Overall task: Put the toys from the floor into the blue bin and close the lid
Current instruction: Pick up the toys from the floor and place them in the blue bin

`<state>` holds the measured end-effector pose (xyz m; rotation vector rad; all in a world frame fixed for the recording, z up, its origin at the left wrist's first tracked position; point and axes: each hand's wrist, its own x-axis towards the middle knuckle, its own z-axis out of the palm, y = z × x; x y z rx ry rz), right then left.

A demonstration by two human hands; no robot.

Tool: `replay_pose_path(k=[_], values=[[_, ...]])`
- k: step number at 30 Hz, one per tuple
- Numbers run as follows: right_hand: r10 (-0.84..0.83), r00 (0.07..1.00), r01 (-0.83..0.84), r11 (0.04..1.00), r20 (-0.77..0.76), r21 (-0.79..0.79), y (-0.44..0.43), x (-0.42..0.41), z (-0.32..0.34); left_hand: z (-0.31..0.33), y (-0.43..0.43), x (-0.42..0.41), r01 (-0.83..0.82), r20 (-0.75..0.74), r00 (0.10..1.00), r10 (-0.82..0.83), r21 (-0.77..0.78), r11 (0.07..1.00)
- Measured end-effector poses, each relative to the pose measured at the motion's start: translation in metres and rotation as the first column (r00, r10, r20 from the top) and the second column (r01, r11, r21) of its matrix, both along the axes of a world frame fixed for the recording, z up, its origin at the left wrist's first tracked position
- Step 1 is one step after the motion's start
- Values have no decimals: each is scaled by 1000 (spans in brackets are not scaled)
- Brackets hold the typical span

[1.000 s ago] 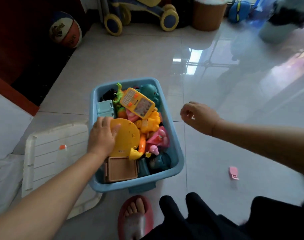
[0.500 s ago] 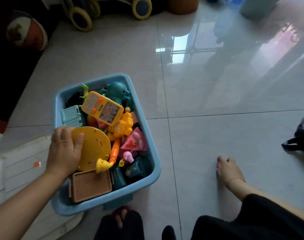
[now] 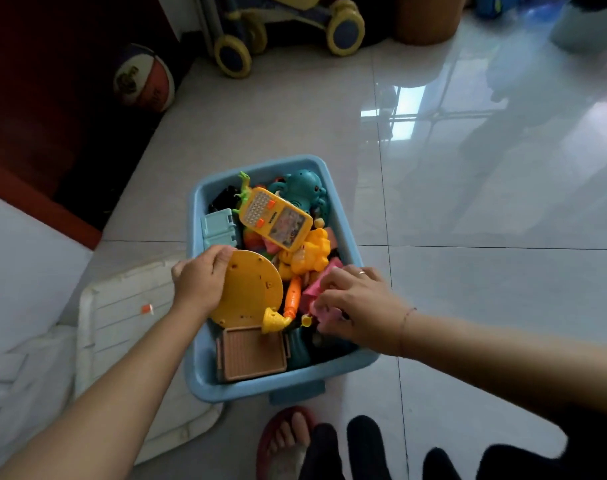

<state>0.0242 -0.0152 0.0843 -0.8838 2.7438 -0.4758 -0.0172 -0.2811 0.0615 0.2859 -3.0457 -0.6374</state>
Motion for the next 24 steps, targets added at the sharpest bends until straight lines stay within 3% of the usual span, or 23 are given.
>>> replay_pose_path(k=[4,8,11,14,19,21,24], values=[[-69,997,68,996,-27,-49,-2,-5,-16,3,4,-31,25,145,989,2,-184,983],[-74,997,75,997,-23,31,-6,-9,-22,-13,13,-39,-48,-45,998,34,-375,926],[-75,994,77,997,-77,22,-7,-4,-24,-18,8,-37,-79,-99,994,37,-458,886],[-97,990,93,995,-98,-43,-8,-7,-22,-23,5,-40,-69,-88,995,34,-434,898],[-67,982,49,993,-178,-104,-35,-57,2,-11,-4,-48,-140,-205,973,110,-142,980],[-30,986,20,998,-164,-63,-57,-88,7,-4,-5,-54,-52,-150,988,32,-134,990],[-25,988,30,999,-151,32,-87,-124,-5,-7,2,-56,120,64,992,-111,-174,977]])
